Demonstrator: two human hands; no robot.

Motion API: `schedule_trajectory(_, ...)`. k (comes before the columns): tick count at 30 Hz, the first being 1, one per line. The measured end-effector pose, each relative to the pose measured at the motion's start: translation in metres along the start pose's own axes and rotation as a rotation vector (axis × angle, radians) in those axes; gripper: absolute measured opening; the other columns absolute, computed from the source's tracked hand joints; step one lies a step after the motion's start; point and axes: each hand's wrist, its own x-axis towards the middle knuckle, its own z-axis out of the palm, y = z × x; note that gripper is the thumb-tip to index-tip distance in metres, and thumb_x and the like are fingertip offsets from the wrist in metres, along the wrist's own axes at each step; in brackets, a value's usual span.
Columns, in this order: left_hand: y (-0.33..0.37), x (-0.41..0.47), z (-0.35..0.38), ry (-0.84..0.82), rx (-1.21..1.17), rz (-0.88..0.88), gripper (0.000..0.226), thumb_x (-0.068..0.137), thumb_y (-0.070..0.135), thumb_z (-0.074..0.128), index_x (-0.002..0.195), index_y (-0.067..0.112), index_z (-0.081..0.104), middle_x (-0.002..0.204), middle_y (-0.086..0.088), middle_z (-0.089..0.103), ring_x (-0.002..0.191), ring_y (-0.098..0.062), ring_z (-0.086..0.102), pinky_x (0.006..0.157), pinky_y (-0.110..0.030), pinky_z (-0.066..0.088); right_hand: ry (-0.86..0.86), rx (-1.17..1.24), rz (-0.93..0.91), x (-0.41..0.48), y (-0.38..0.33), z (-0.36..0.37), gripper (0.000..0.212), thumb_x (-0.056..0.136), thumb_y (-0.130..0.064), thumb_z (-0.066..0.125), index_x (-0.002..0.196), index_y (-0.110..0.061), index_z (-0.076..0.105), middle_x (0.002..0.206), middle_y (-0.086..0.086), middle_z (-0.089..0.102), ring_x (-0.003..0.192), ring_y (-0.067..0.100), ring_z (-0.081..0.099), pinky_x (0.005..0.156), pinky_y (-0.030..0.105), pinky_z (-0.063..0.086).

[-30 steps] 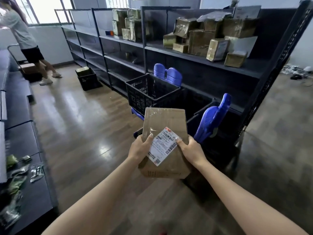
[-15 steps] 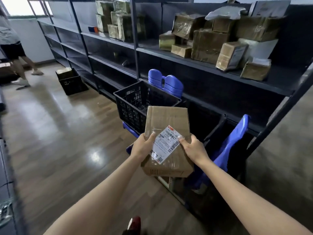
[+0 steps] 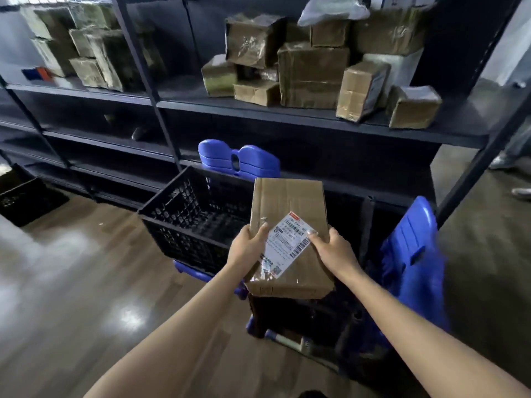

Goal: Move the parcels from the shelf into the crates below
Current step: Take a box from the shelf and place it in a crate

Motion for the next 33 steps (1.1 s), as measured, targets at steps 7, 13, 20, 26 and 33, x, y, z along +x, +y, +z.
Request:
schedule_trajectory(7, 0.018, 0.066, 0.018, -0.108, -0.114, 0.069, 0.034, 0.091, 0.05, 0.053, 0.111, 0.025, 0.062, 0.095, 0.009, 0.069, 0.089, -0.011, 0.066, 0.079, -0.031, 0.053, 0.13, 0.147, -0.046, 0.049, -0.002, -0.009, 0.054, 0.093, -0.048, 0.052, 0.141, -0.026, 0.041, 0.118, -0.01, 0.061, 0.093, 0.005, 0.053, 0.077, 0.022, 0.04)
schedule_trajectory(13, 0.036, 0.087, 0.02, -0.185, -0.326, 0.128, 0.031, 0.092, 0.047, 0.055, 0.116, 0.028, 0.063, 0.098, 0.009, 0.073, 0.092, -0.01, 0.07, 0.081, -0.032, 0.055, 0.122, 0.266, -0.069, 0.071, -0.011, -0.02, 0.068, 0.086, -0.059, 0.055, 0.146, -0.045, 0.026, 0.123, -0.022, 0.058, 0.111, 0.006, 0.056, 0.099, 0.033, 0.044)
schedule_trajectory(20, 0.041, 0.092, -0.013, -0.442, -0.582, 0.302, 0.043, 0.092, 0.038, 0.055, 0.134, 0.041, 0.05, 0.125, 0.003, 0.065, 0.11, -0.013, 0.065, 0.086, -0.028, 0.051, 0.19, 0.392, -0.152, 0.069, -0.035, -0.026, 0.052, 0.091, -0.041, 0.057, 0.139, -0.045, 0.038, 0.114, -0.028, 0.06, 0.105, -0.009, 0.057, 0.088, 0.019, 0.047)
schedule_trajectory(26, 0.04, 0.093, -0.02, -0.443, -0.754, 0.283, 0.052, 0.087, 0.035, 0.054, 0.138, 0.037, 0.046, 0.125, 0.001, 0.065, 0.108, -0.017, 0.065, 0.09, -0.035, 0.053, 0.22, 0.449, -0.188, 0.063, -0.065, -0.033, 0.037, 0.087, -0.039, 0.06, 0.124, -0.036, 0.052, 0.108, -0.019, 0.067, 0.096, -0.008, 0.063, 0.079, 0.014, 0.049)
schedule_trajectory(33, 0.042, 0.095, -0.023, -0.427, -0.829, 0.202, 0.053, 0.088, 0.04, 0.058, 0.133, 0.013, 0.048, 0.107, -0.004, 0.069, 0.093, -0.018, 0.066, 0.082, -0.04, 0.053, -0.014, 0.533, -0.168, 0.045, -0.069, -0.042, 0.041, 0.084, -0.05, 0.046, 0.121, -0.037, 0.057, 0.118, -0.018, 0.066, 0.112, 0.0, 0.06, 0.099, 0.027, 0.043)
